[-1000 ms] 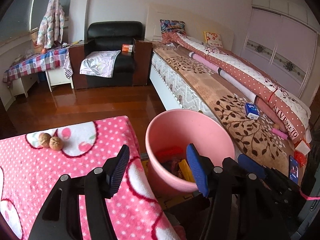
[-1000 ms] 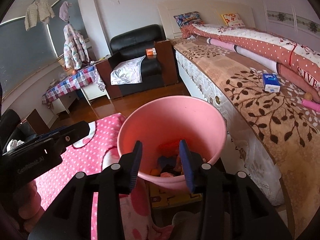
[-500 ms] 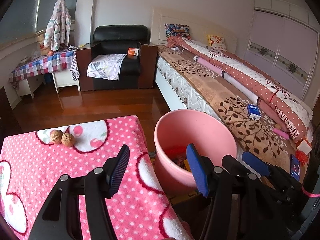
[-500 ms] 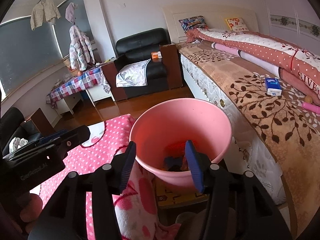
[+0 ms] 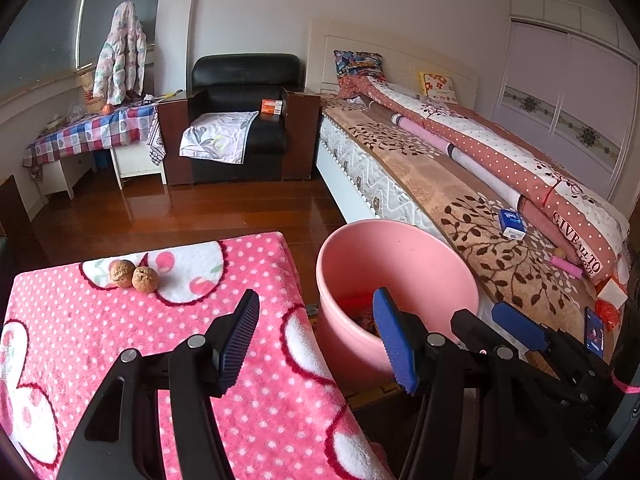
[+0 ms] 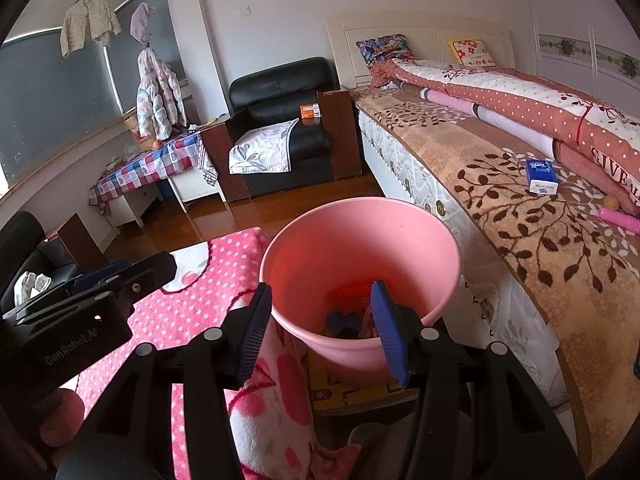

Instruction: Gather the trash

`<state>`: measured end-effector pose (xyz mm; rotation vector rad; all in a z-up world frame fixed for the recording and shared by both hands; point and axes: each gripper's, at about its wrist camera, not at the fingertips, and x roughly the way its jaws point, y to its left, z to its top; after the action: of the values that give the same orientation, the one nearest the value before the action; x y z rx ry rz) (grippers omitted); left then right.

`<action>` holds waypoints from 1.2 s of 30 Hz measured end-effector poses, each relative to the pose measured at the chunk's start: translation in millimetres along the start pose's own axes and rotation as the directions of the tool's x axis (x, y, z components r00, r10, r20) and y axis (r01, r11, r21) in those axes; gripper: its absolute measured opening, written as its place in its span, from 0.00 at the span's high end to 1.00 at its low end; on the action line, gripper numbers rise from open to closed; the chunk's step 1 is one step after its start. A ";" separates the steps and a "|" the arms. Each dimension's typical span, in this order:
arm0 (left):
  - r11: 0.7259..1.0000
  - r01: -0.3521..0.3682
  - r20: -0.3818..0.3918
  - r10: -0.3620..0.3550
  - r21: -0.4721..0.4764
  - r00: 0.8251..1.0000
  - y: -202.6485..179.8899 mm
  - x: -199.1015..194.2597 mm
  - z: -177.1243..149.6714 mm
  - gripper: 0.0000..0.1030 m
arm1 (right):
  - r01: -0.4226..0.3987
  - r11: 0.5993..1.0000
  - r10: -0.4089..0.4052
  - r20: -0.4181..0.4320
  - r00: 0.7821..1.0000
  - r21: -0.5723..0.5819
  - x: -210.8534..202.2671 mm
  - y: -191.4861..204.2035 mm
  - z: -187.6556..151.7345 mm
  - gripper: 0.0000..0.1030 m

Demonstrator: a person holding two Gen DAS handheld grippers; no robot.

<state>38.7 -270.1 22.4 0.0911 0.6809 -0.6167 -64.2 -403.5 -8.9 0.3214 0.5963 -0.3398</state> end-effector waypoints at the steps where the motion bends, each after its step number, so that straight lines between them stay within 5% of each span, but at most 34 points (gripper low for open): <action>1: 1.000 0.000 0.000 0.000 0.000 1.000 0.0 0.0 0.0 0.43 | 0.000 1.000 0.000 -0.001 1.000 0.000 -0.2 0.0 -0.1 0.49; 36: 1.000 -0.015 -0.029 0.015 -0.012 0.999 4.3 10.5 -4.2 0.43 | 0.003 1.000 -0.003 -0.030 1.000 -0.006 10.8 -1.2 -9.6 0.49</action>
<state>45.2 -270.7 12.2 0.0935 0.7110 -0.5973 -61.1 -403.3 -23.1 0.3203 0.6272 -0.3365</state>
